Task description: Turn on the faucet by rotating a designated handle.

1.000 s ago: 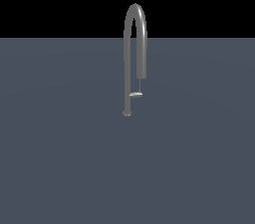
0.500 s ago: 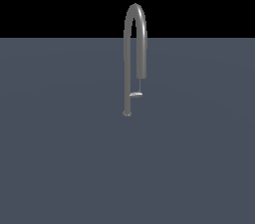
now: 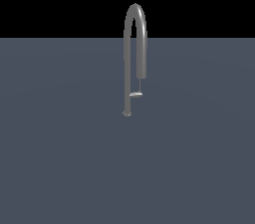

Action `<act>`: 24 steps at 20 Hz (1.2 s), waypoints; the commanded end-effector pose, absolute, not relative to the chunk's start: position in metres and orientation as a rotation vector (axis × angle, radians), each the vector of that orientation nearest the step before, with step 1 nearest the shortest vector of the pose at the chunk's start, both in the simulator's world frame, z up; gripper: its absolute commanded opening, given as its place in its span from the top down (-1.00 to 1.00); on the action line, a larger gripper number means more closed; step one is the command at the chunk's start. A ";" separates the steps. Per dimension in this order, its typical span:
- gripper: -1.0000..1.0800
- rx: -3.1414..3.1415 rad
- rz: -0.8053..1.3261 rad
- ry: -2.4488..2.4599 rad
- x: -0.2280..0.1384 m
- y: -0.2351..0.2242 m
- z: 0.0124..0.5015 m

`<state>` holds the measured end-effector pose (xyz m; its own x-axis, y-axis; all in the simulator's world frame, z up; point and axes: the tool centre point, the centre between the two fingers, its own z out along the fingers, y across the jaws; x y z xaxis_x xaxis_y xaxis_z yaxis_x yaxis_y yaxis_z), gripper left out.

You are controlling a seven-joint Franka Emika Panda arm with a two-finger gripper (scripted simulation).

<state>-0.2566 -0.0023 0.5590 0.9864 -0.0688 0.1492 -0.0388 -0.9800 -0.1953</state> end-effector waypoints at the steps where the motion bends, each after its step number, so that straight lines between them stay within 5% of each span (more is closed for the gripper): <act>1: 1.00 -2.872 -0.278 0.100 -0.258 -0.008 0.579; 13: 1.00 -2.517 -0.352 0.202 -0.255 -0.063 0.648; 24: 1.00 -2.196 -0.230 0.307 -0.222 -0.133 0.662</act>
<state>-0.2285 -0.1233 0.6631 0.9523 -0.2937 0.0824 -0.1230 -0.6170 -0.7773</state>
